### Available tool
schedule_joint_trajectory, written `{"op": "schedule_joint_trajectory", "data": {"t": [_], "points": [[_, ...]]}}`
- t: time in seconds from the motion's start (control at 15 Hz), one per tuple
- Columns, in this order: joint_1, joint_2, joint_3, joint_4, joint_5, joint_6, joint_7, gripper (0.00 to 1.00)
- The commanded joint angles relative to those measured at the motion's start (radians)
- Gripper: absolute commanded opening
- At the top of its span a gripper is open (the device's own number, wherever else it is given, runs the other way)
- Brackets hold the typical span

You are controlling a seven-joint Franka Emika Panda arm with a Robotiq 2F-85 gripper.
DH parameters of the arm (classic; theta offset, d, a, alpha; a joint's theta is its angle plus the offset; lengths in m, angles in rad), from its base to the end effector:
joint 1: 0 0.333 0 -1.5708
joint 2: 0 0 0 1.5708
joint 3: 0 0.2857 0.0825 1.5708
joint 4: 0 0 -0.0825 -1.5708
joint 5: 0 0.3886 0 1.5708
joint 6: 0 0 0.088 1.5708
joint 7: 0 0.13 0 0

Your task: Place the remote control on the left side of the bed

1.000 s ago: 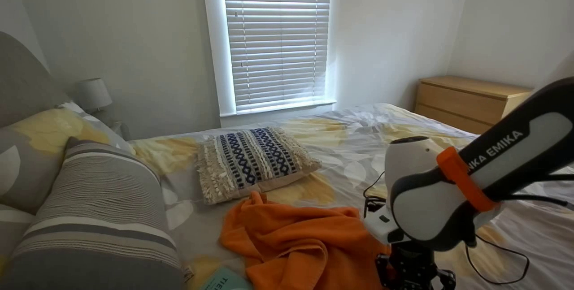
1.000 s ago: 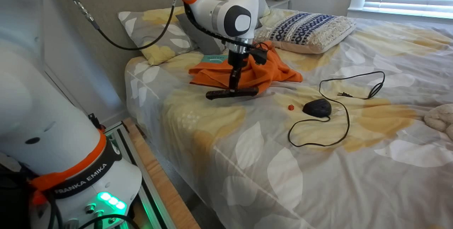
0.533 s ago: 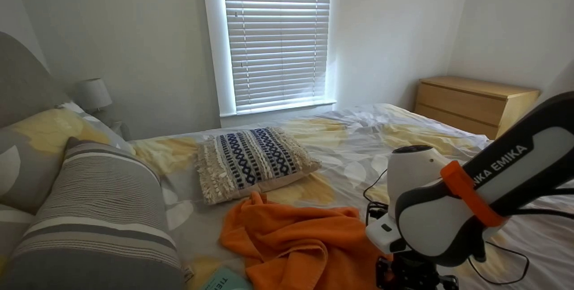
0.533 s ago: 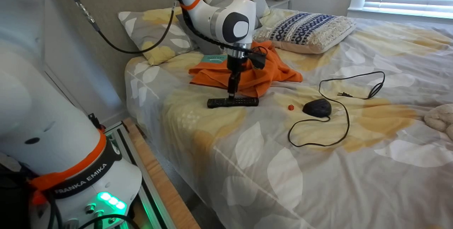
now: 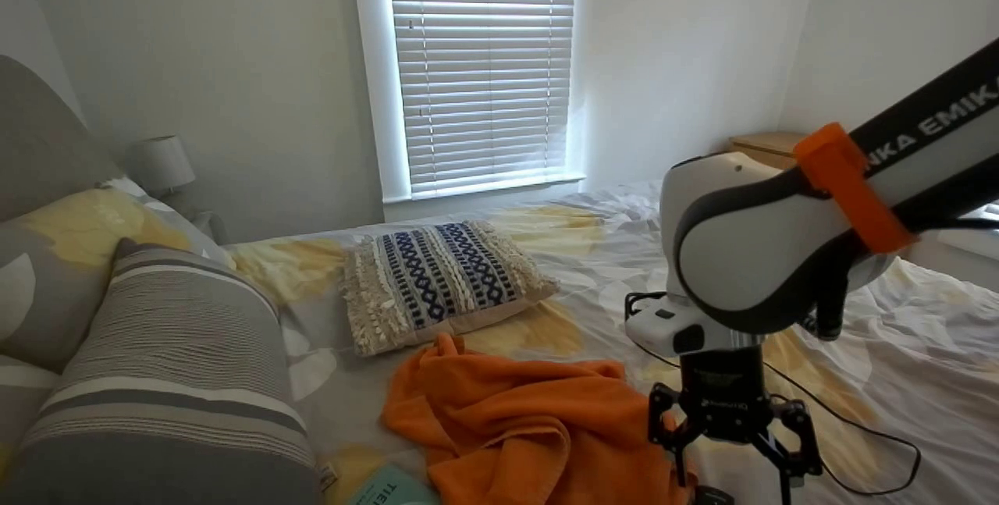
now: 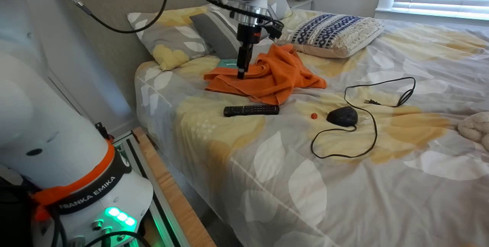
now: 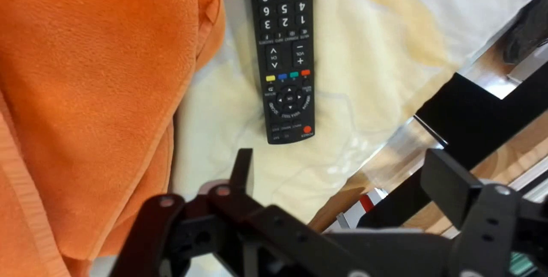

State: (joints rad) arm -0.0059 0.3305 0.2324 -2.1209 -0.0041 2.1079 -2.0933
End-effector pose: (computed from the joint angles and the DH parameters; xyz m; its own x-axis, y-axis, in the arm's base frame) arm 0.5078 0.1218 0.1820 -0.6441 0.7307 0.2261 0.6873 0.6827 -0.2482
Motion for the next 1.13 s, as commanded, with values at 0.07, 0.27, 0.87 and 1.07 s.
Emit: {"op": "schedule_joint_trajectory", "data": {"t": [0.07, 0.27, 0.87, 1.07], "points": [[0.039, -0.119, -0.029, -0.052, -0.122, -0.045, -0.085, 1.00], [0.053, -0.197, -0.031, -0.089, -0.194, 0.016, -0.131, 1.00], [0.086, -0.325, -0.045, -0.147, -0.196, 0.153, -0.179, 1.00], [0.087, -0.334, -0.047, -0.160, -0.196, 0.160, -0.182, 1.00]]}}
